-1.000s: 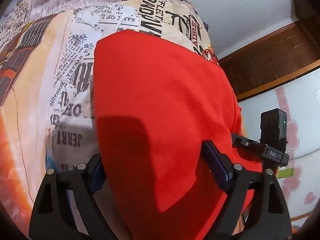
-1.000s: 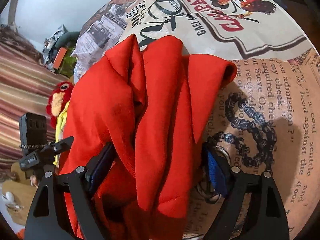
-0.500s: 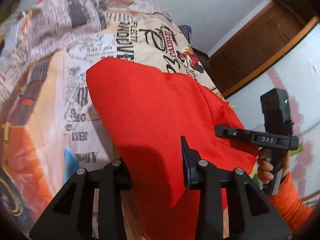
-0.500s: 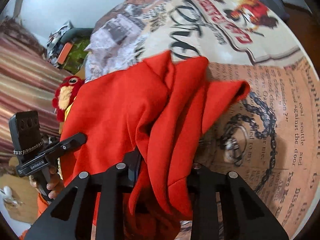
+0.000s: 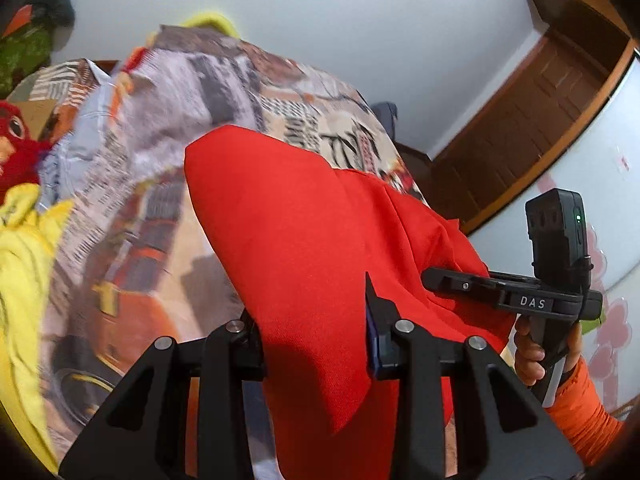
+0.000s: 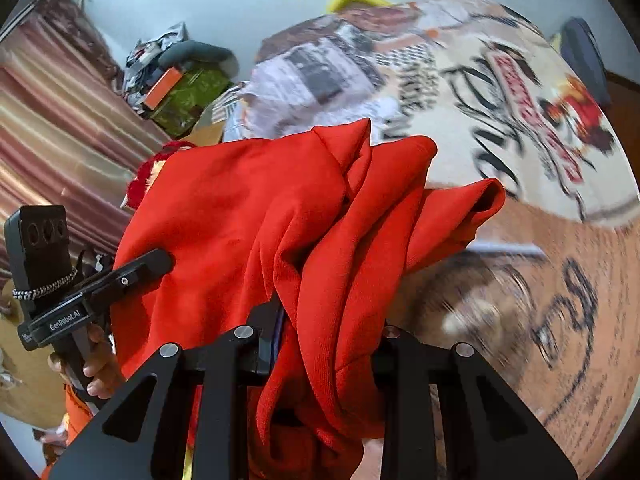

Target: Fold large clothes

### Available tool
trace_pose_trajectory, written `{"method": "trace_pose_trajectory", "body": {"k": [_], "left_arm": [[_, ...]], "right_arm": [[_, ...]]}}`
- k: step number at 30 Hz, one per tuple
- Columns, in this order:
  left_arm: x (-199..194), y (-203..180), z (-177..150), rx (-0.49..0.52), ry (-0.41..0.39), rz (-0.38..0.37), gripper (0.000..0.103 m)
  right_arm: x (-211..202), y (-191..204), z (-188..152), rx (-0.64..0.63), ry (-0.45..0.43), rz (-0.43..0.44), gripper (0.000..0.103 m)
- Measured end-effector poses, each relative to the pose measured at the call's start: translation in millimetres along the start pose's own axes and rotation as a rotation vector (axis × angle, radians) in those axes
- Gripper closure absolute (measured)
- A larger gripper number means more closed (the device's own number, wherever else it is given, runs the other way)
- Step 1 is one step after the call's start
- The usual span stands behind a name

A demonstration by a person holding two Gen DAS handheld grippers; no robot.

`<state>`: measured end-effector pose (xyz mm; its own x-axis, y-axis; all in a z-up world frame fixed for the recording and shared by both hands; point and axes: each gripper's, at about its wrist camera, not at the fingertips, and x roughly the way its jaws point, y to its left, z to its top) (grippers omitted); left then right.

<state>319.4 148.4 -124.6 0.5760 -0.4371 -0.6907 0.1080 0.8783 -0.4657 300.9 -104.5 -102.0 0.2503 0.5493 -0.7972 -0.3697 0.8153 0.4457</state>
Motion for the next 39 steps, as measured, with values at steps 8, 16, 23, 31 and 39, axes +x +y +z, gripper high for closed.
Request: {"method": "trace_pose_trajectory", "body": {"k": [8, 16, 23, 31, 39], "left_arm": [[-11, 74, 39, -0.05, -0.037, 0.083, 0.069], [26, 159, 67, -0.114, -0.011, 0.195, 0.069], [89, 243, 57, -0.236, 0.086, 0.285, 0.068], [81, 255, 32, -0.213, 0.08, 0.327, 0.05], [56, 207, 15, -0.087, 0.027, 0.434, 0.022]], "right_arm": [[58, 42, 45, -0.044, 0.006, 0.005, 0.08], [153, 62, 84, -0.058, 0.063, -0.003, 0.08], [236, 46, 98, -0.017, 0.127, -0.106, 0.079], [229, 31, 88, -0.021, 0.156, -0.139, 0.068], [183, 61, 77, -0.109, 0.035, -0.211, 0.051]]}}
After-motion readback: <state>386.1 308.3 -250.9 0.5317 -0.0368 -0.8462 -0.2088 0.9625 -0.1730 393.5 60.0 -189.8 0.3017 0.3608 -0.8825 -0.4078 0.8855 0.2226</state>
